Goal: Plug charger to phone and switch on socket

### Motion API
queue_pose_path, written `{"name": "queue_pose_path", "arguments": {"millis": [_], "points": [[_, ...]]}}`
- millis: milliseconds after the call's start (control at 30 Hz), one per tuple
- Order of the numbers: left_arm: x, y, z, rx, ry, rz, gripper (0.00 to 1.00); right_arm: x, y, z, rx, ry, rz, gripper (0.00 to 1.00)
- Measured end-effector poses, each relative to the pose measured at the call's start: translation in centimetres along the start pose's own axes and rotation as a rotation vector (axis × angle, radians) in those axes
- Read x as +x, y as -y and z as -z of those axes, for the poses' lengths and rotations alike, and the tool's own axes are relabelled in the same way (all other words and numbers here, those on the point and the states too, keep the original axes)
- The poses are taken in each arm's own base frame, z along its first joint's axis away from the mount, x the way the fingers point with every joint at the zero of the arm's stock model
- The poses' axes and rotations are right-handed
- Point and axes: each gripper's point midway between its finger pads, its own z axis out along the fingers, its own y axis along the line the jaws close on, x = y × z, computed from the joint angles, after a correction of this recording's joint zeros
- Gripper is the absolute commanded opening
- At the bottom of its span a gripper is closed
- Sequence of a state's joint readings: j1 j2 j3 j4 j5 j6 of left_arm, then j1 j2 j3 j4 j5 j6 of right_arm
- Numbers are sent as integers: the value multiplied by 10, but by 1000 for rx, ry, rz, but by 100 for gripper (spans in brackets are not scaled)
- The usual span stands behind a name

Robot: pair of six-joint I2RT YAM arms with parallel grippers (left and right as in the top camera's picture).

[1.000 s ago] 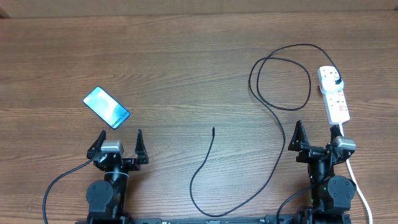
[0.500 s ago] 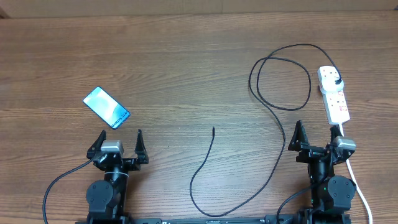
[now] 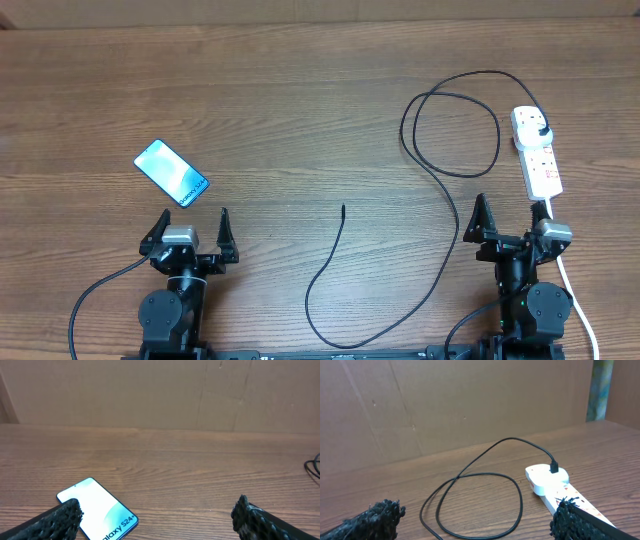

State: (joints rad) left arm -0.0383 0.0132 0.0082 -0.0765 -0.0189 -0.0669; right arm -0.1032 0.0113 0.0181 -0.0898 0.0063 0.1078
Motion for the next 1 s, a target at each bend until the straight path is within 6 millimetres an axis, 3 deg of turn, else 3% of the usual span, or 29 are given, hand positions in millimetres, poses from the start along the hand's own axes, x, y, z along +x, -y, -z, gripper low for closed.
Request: {"name": "queue_pose_path", "arguments": {"millis": [500, 800, 1000], "points": [[-3, -5, 1, -33, -2, 0, 100, 0, 0, 0, 0, 0, 0, 100], [-50, -11, 18, -79, 43, 3, 100, 0, 0, 0, 0, 0, 0, 100], [-64, -11, 27, -83, 38, 2, 99, 0, 0, 0, 0, 0, 0, 100]]}}
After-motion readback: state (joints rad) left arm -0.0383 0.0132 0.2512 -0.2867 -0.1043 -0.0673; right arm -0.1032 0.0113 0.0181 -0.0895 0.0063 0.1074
